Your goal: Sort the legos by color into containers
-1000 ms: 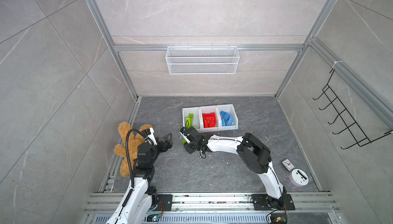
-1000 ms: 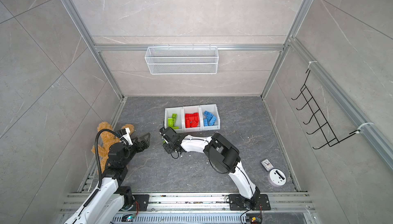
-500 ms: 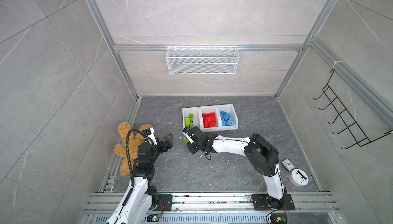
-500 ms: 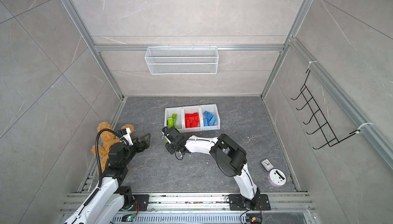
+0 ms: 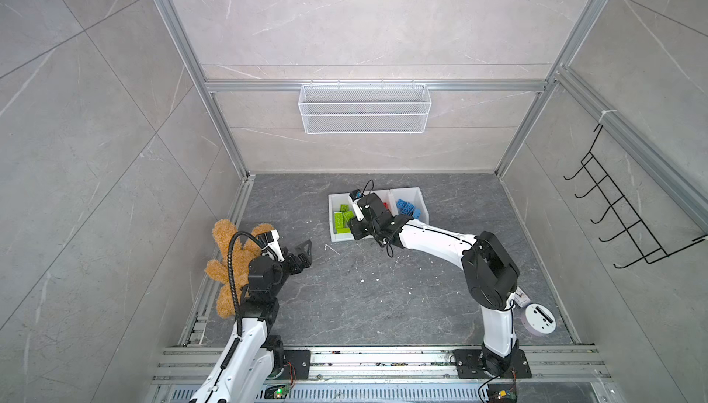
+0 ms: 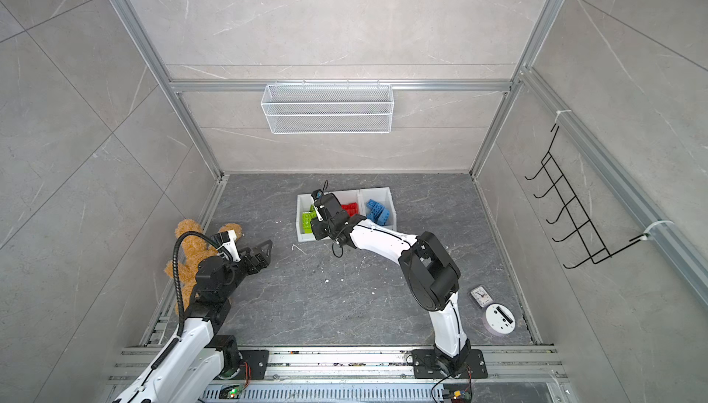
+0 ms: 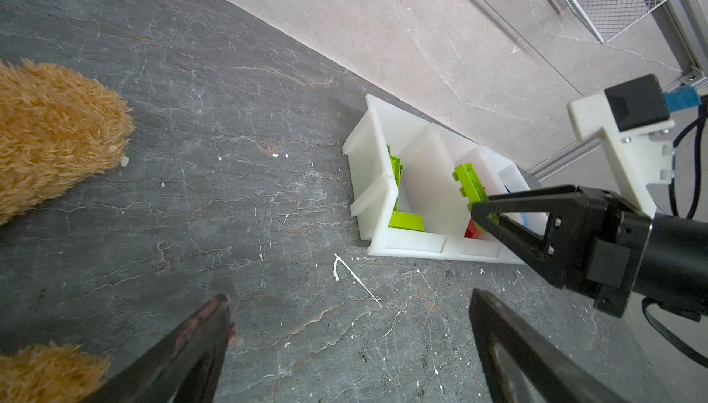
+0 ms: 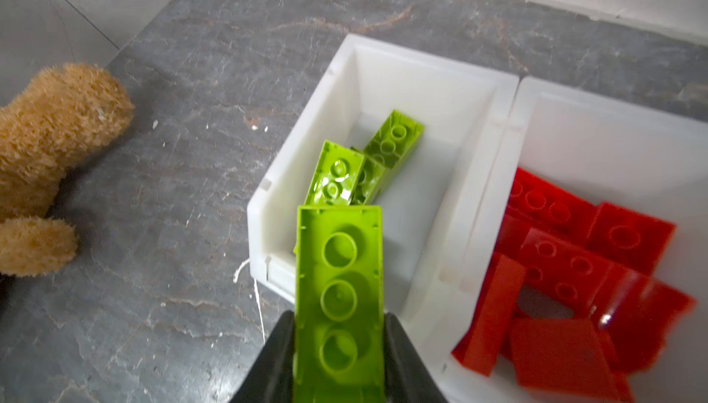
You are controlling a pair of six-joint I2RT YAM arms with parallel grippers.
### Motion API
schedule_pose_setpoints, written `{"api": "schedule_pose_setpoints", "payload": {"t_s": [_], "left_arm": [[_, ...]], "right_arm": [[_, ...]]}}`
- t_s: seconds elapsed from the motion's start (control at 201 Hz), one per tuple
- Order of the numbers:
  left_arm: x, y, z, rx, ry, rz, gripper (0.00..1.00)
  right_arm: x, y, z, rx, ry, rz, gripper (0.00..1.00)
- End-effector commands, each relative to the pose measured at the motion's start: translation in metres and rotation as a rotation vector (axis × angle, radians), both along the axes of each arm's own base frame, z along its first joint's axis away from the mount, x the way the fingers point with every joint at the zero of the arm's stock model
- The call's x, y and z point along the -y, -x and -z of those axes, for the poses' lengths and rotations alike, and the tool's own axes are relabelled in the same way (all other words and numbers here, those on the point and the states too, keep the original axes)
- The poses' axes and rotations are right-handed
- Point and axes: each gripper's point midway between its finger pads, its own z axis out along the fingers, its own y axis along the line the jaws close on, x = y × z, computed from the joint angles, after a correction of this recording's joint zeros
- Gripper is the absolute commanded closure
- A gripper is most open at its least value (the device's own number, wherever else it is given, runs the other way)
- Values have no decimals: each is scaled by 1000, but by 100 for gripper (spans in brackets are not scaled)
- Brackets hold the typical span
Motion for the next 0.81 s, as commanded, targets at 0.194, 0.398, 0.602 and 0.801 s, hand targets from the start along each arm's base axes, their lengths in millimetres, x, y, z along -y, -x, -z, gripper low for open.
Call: {"api": "schedule_pose_setpoints", "payload": {"t_s": [0.194,0.398,0.602,0.801], "left_arm": [[6,-5,-20,60,8,36,0],[6,-5,-20,59,6,36,0],[7,-5,-23,61,4,42,0],[8,-5,-26,66,-11,52,0]], "right_arm": [[2,-39,18,-23,59,105,69],[-2,-45,25,-34,65,114,64],[-6,-46,18,-31,43,103,47],[-4,-40,-8,14,-6,86,26]]}}
